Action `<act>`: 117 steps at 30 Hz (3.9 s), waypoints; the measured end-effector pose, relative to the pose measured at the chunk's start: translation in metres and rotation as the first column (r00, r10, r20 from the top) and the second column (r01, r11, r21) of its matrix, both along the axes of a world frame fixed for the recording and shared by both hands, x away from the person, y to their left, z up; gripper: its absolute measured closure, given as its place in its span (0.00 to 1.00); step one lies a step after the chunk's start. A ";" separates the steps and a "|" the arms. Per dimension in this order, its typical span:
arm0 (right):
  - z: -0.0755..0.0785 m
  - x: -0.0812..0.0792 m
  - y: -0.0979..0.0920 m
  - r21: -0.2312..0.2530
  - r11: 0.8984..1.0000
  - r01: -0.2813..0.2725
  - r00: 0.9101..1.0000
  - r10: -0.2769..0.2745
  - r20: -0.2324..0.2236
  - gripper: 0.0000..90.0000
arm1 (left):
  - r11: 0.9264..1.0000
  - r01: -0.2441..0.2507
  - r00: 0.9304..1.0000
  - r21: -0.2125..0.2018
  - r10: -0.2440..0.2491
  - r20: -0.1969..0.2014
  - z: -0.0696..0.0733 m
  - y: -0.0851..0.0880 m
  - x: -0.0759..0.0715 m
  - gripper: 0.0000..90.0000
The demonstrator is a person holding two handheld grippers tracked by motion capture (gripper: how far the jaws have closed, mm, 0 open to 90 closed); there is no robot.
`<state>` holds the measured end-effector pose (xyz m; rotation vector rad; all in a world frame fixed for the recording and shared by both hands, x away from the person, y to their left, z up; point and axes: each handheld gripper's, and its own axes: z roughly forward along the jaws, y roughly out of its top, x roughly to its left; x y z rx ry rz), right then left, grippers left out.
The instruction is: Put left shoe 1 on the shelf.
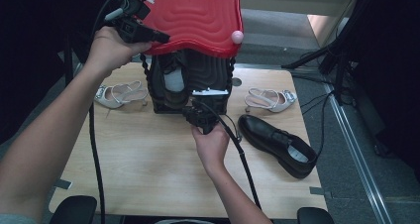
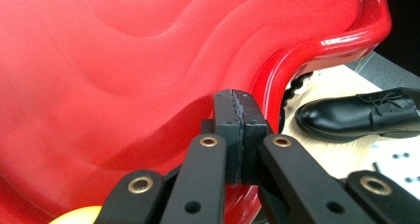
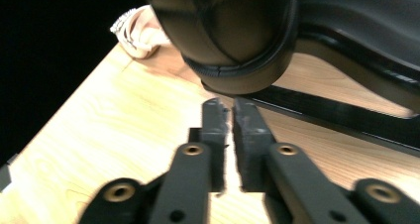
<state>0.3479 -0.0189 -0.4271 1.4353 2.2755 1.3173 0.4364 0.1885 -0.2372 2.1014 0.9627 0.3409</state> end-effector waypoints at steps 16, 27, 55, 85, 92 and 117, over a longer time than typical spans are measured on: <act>-0.019 0.025 0.018 0.000 1.000 -0.010 1.000 0.010 -0.030 1.00 | 1.000 -0.005 1.000 0.005 0.005 -0.005 0.000 0.000 -0.001 1.00; -0.011 0.039 0.031 0.010 1.000 0.002 0.999 -0.002 -0.045 1.00 | 1.000 -0.006 1.000 0.010 0.006 -0.009 0.001 -0.001 -0.001 1.00; -0.004 0.051 0.038 0.045 0.999 -0.028 0.998 0.031 -0.059 1.00 | 1.000 -0.012 1.000 -0.005 0.012 -0.003 0.000 0.000 0.000 1.00; -0.010 0.002 -0.043 0.030 0.985 -0.171 0.984 0.172 -0.041 0.84 | 0.996 0.017 1.000 -0.083 -0.017 -0.003 0.023 0.005 -0.024 0.78; -0.007 -0.006 -0.062 0.034 0.978 -0.204 0.978 0.206 -0.039 0.79 | 0.997 0.043 0.999 -0.061 -0.045 -0.020 0.014 0.010 -0.048 0.70; -0.017 -0.027 -0.112 0.030 0.974 -0.225 0.970 0.227 -0.083 0.64 | 0.992 0.096 0.990 -0.087 -0.105 -0.096 -0.076 0.000 -0.086 0.58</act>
